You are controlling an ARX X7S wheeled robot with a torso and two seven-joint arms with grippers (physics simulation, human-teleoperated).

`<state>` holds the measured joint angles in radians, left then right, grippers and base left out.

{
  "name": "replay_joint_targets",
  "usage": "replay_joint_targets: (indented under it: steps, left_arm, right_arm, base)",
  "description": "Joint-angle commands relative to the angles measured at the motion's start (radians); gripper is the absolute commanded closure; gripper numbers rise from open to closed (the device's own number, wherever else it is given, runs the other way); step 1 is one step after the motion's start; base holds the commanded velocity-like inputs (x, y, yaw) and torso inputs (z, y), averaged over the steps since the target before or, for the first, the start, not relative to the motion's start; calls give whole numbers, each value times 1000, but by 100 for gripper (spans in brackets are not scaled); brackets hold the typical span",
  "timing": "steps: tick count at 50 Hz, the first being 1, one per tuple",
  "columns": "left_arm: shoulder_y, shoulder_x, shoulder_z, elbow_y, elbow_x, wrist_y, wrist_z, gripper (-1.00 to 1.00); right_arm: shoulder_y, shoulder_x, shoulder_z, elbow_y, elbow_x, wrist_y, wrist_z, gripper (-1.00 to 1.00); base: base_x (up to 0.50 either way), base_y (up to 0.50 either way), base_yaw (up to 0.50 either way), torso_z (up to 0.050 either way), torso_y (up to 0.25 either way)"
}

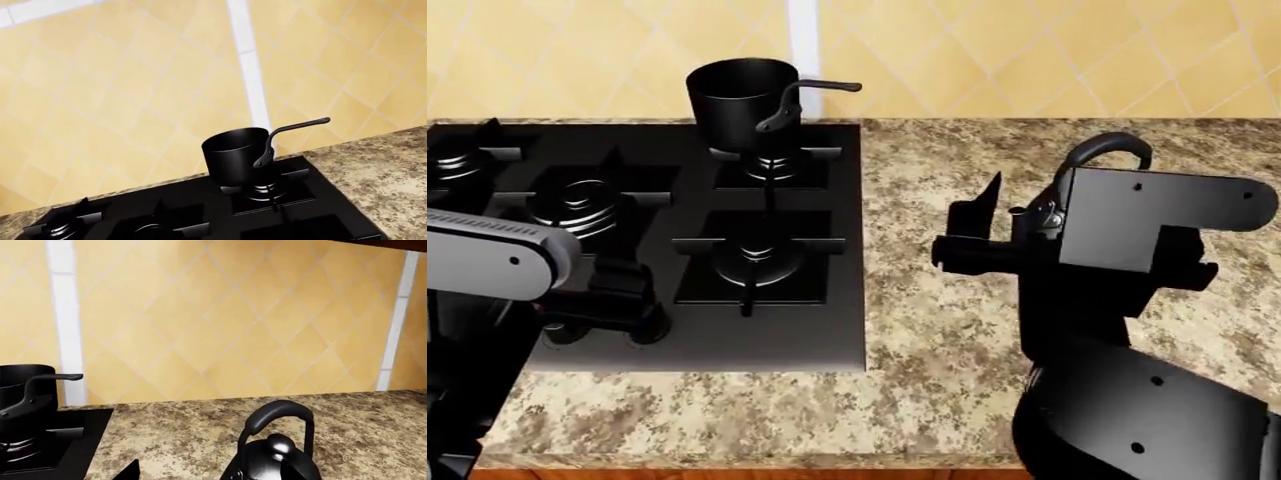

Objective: Pick the kettle from the counter and place it on a stove burner. Then turn the burner on.

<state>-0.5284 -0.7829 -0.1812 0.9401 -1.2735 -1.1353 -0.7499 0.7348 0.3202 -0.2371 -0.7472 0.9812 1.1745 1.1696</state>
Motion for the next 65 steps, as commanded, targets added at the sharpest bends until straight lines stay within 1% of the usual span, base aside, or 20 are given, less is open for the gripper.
replay_joint_targets:
  steps: [1,6,10,17,23,36,44,49,55,65]
  left_arm:
    - [40,9,18,-15,73,35,52,-100]
    - [28,16,32,-18,74,37,53,-100]
    - [39,12,25,-19,77,45,56,-100]
    - [41,7,23,-25,79,53,60,-100]
    - [54,4,18,-25,80,61,63,-100]
    - [62,0,16,-26,78,73,65,-100]
    - [65,-1,24,-30,88,80,69,-100]
    - [75,2,33,-36,109,90,82,-100]
    - [67,1,43,-39,110,88,80,-100]
    - [73,-1,49,-44,117,95,83,-100]
  right_arm:
    - [94,-123,-120,122,-155,15,135,-100]
    - [136,-130,-189,219,-233,-26,118,-100]
    - [179,-151,-203,296,-270,-38,127,-100]
    - [223,-175,-191,455,-320,-98,117,-100]
    - [247,-174,-206,559,-365,-153,99,-100]
    - [276,-173,-234,689,-416,-193,90,-100]
    - [309,-189,-220,839,-431,-254,53,-100]
    - [307,-202,-204,867,-422,-289,39,-100]
    - [335,-207,-205,992,-447,-352,8,-100]
    - [364,-208,-187,1123,-471,-421,4,-100]
  base:
    - [0,0,0,0,0]
    - [0,0,0,0,0]
    - [0,0,0,0,0]
    - [0,0,0,0,0]
    - [0,0,0,0,0]
    - [0,0,0,0,0]
    - [0,0,0,0,0]
    - [0,0,0,0,0]
    - [0,0,0,0,0]
    - [0,0,0,0,0]
